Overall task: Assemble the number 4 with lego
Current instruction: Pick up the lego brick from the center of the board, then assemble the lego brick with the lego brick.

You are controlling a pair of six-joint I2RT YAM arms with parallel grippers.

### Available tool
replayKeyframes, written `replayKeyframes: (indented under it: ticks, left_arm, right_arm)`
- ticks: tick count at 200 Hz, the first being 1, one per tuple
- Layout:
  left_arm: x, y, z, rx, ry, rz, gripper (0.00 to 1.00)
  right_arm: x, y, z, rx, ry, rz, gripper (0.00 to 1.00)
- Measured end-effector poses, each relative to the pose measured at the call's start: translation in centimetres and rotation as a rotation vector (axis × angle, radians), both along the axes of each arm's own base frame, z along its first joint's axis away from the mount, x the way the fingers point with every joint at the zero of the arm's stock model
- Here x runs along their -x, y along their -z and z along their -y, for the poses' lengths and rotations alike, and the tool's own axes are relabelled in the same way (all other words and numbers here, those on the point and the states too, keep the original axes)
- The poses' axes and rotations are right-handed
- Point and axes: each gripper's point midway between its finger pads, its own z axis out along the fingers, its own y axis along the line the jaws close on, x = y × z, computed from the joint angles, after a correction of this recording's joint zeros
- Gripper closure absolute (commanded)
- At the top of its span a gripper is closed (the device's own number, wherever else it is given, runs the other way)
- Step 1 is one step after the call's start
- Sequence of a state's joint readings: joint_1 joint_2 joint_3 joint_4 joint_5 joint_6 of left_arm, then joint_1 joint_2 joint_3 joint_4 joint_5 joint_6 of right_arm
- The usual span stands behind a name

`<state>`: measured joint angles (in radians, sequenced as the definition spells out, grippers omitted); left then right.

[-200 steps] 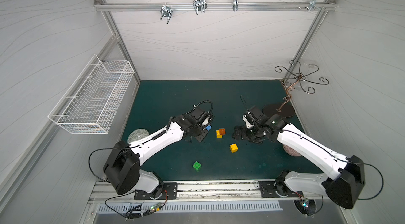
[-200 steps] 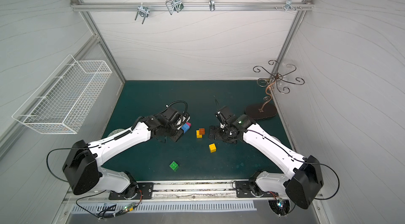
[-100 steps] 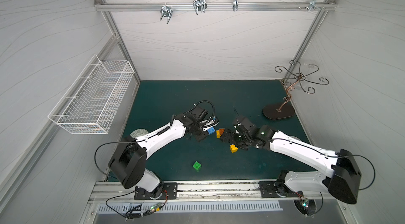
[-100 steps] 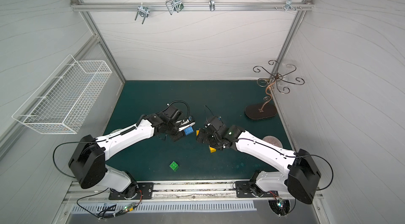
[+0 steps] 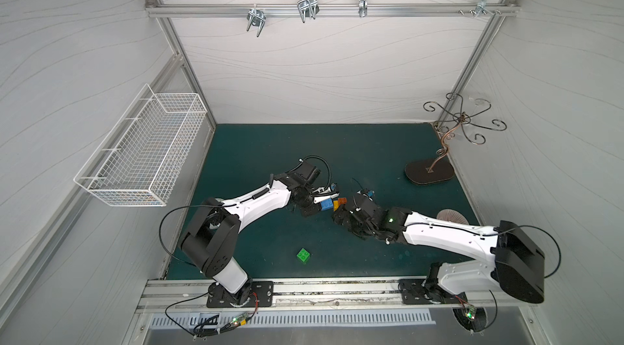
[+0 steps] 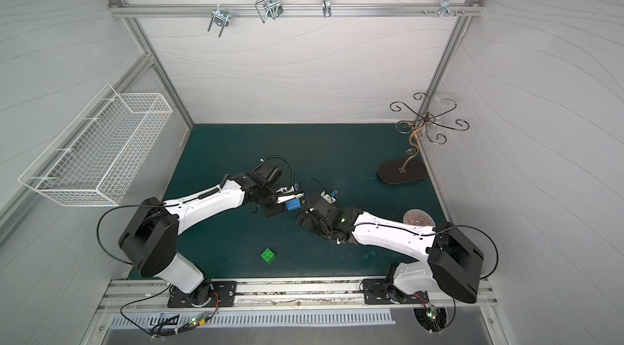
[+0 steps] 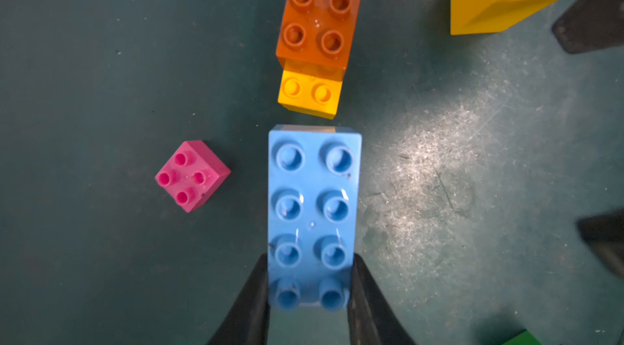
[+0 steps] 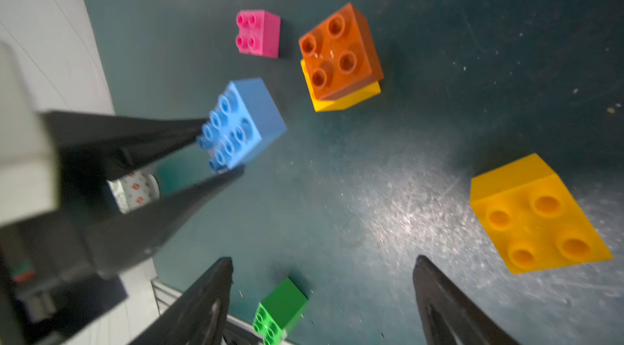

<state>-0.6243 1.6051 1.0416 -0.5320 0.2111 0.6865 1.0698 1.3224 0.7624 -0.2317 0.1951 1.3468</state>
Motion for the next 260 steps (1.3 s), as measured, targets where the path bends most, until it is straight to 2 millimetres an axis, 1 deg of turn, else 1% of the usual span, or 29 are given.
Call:
replayKeyframes:
  ticks: [14, 43, 62, 94, 117, 139, 190, 222, 243, 260]
  left_arm:
    - [-0.2, 0.1, 0.2, 0.003, 0.016, 0.007, 1.00]
    - [-0.7, 0.2, 0.5, 0.010, 0.038, 0.032, 1.00]
    - [-1.0, 0.2, 0.7, 0.014, 0.053, 0.048, 1.00]
    - [-1.7, 0.7, 1.3, 0.007, 0.078, 0.057, 1.00]
    - [-1.7, 0.9, 1.3, 0.000, 0.096, 0.060, 1.00]
    - [-1.9, 0.7, 1.3, -0.002, 0.111, 0.070, 1.00]
    - [-1.9, 0.5, 1.5, -0.003, 0.129, 0.074, 1.00]
    - [-2.1, 0.4, 1.7, -0.001, 0.136, 0.073, 1.00]
    - [-2.0, 0.4, 1.8, 0.002, 0.140, 0.066, 1.00]
    - [-1.9, 0.4, 1.7, 0.002, 0.142, 0.060, 1.00]
  right_arm:
    - [-0.6, -0.2, -0.1, -0.015, 0.033, 0.017, 0.23]
    - [-1.7, -0.7, -0.4, -0.050, 0.098, 0.050, 0.27]
    - [-2.2, -0.5, -0.4, -0.070, 0.132, 0.059, 0.29]
    - [-2.2, 1.3, 0.4, -0.079, 0.187, 0.051, 0.28]
    - [-2.2, 2.3, 1.0, -0.084, 0.217, 0.047, 0.28]
    - [-2.4, 2.3, 1.0, -0.104, 0.236, 0.055, 0.28]
    - [-3.1, 1.4, 0.4, -0.163, 0.260, 0.080, 0.28]
    - [-3.3, 1.9, 0.5, -0.165, 0.273, 0.089, 0.32]
    - [-3.5, 2.4, 0.7, -0.159, 0.281, 0.088, 0.34]
    - [-3.7, 2.5, 0.7, -0.161, 0.285, 0.089, 0.34]
